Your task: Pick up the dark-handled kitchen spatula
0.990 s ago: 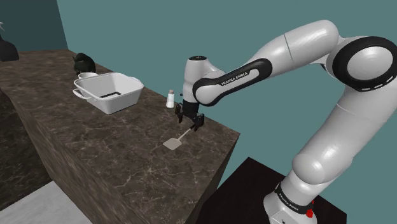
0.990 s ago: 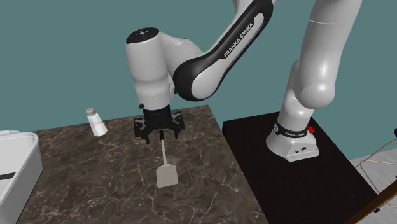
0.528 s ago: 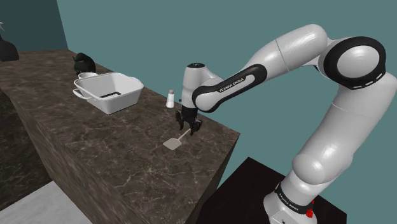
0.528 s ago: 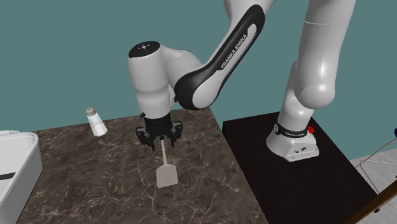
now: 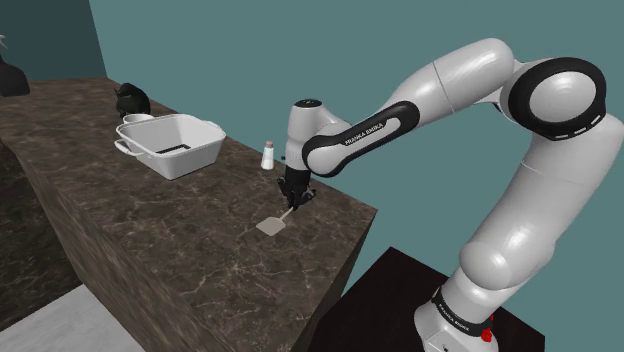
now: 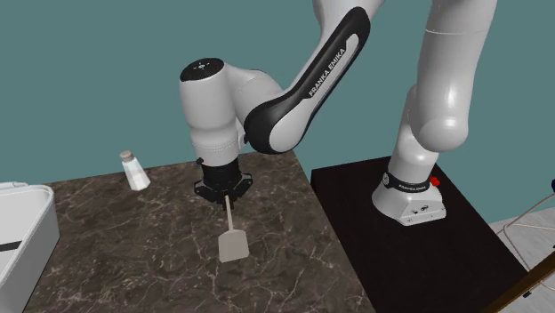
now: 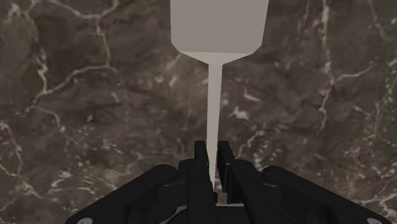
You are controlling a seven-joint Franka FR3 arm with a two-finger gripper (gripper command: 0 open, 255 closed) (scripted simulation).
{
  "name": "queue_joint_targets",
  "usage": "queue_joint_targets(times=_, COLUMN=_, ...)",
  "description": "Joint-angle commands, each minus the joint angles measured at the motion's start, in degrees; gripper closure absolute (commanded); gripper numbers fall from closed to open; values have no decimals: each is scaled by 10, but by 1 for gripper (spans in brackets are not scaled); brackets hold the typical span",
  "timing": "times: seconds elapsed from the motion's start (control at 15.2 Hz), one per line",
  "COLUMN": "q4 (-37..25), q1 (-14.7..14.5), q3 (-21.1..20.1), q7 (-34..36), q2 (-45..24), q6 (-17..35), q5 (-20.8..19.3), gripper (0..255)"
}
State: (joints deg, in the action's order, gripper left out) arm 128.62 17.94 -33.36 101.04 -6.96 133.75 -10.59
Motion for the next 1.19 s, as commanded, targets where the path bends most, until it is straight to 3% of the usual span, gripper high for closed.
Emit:
queue_joint_targets(times=0.0, q4=0, q1=0, q3=0, q7=0, q2=0, q6=0, q5=0, gripper=255)
queue_joint_targets(times=1.12, q4=-47, q1=7, q3=-5, q7=-52, q2=77, q6=-107, q5=65, gripper=255)
